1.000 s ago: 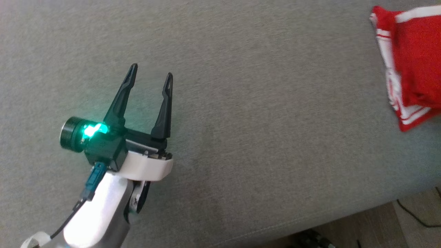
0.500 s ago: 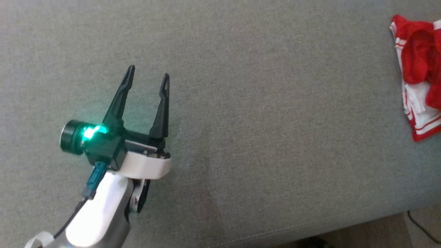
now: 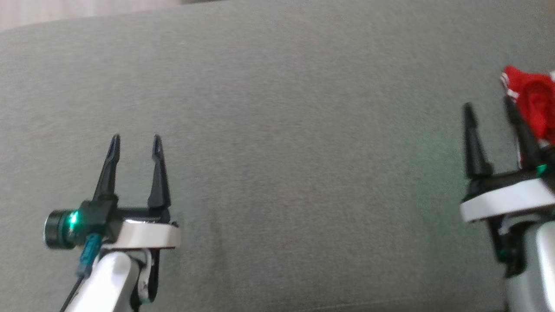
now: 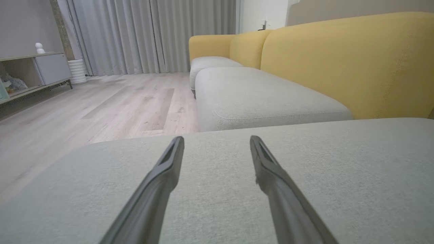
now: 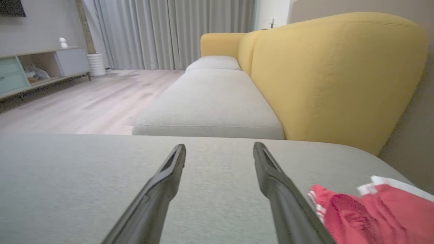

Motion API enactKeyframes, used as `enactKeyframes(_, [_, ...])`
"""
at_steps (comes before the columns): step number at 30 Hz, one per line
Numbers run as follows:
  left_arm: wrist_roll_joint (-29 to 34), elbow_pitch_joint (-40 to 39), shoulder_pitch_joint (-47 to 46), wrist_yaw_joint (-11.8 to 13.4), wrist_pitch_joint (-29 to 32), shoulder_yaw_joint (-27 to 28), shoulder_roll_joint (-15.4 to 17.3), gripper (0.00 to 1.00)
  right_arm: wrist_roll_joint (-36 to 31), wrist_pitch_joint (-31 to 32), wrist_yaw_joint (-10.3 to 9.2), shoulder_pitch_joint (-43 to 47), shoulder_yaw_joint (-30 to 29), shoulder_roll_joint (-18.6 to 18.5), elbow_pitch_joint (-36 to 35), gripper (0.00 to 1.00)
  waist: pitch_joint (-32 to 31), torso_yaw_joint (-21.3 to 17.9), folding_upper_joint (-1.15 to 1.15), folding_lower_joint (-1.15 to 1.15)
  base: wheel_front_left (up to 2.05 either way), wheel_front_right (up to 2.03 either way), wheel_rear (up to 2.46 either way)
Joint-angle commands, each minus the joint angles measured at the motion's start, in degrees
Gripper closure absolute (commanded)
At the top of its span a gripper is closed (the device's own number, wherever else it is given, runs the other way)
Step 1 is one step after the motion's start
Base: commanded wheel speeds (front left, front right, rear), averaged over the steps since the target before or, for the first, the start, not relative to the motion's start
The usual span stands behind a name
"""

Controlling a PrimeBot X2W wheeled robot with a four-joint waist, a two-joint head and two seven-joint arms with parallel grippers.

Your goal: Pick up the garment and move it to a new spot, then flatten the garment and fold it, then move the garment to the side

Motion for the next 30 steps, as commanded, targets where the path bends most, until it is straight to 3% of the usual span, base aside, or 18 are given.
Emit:
enactKeyframes(1, [-0.3, -1.4, -0.3, 0.5, 0.0, 2.9, 1.7, 0.0, -0.2, 0.3, -0.27, 0.4, 1.3, 0.0, -2.8, 0.0, -2.2, 2.6, 0.0, 0.01, 0.0, 0.0, 0.0])
enactKeyframes(6, [-2.1, -0.9, 3.1, 1.3, 0.2, 4.5, 2.6, 0.0, 0.2, 1.3, -0.27, 5.5, 3.4, 3.9, -6.2, 0.0, -5.4, 5.6, 0.0, 0.01, 0.0, 0.0, 0.0])
enactKeyframes(12, [-3.3, -1.3, 8.0, 1.2, 1.5, 4.1, 3.5, 0.0, 0.0, 3.1, -0.27, 12.6, 2.9, 6.5, -9.4, 0.0, -9.2, 5.6, 0.0, 0.01, 0.0, 0.0, 0.0])
enactKeyframes(30, [-4.8, -2.9, 15.4, 2.3, 4.2, 2.6, 4.6, 0.0, 0.7, 5.7, -0.27, 19.7, 3.0, 7.7, -13.6, 0.0, -14.2, 4.0, 0.0, 0.01, 0.0, 0.0, 0.0])
